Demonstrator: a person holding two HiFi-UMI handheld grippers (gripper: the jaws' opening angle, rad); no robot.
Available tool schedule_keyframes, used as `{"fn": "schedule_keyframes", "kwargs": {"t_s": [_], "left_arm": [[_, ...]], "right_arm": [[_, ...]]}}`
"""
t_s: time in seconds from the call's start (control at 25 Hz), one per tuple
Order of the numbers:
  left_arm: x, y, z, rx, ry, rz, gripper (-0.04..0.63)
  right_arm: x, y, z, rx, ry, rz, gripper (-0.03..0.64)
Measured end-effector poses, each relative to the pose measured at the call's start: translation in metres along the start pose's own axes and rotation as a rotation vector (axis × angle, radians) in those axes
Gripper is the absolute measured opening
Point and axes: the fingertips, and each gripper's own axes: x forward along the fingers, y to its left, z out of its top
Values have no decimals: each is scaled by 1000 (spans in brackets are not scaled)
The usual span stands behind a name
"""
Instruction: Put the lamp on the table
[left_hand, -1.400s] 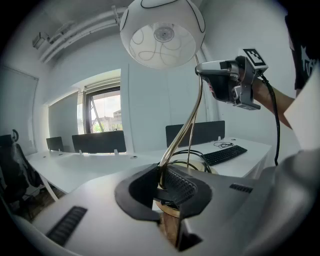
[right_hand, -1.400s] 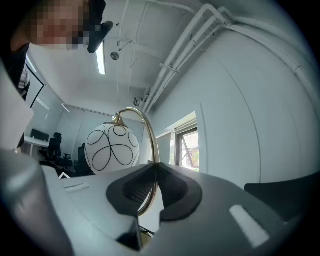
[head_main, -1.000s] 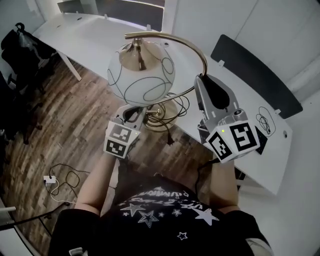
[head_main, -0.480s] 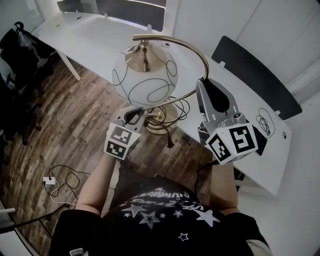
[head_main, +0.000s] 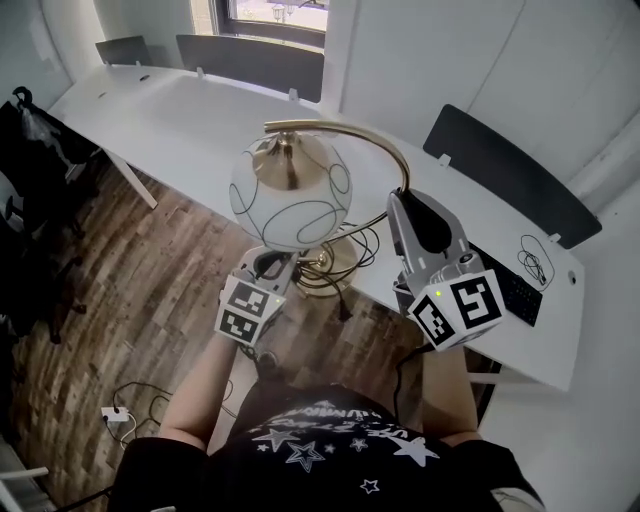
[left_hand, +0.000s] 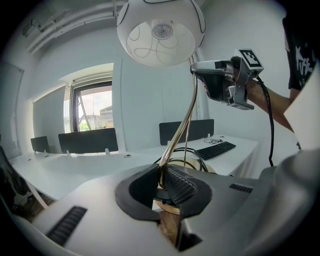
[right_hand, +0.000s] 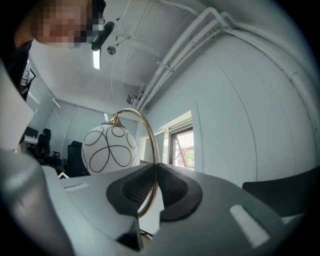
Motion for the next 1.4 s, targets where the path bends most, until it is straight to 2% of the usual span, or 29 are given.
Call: {"fn": "schedule_keyframes", "kwargs": {"t_s": [0.12,0.36,0.52,0.92,1.12,1.4], "left_arm": [[2,22,-3,-2,-7,-30,42],[-10,99,-3,-2,-21,-102,43],[-2,101,-7,35,-17,-135,41],[9,119,-10,66,-32,-167,42],[23,124,-21,40,-16,-167,41],[49,169,-8,5,11,-123,42]], "right_arm": [[20,9,-1,-12,-1,-32,31],[93,46,7,-31,19,-84,31],[93,45,1,-35,-6,-129,31],[105,43,-10,-27,-26,-196,31],[119,35,-23,-30,-18,-171,31],[186,5,-27,-5,-13,-105,31]]}}
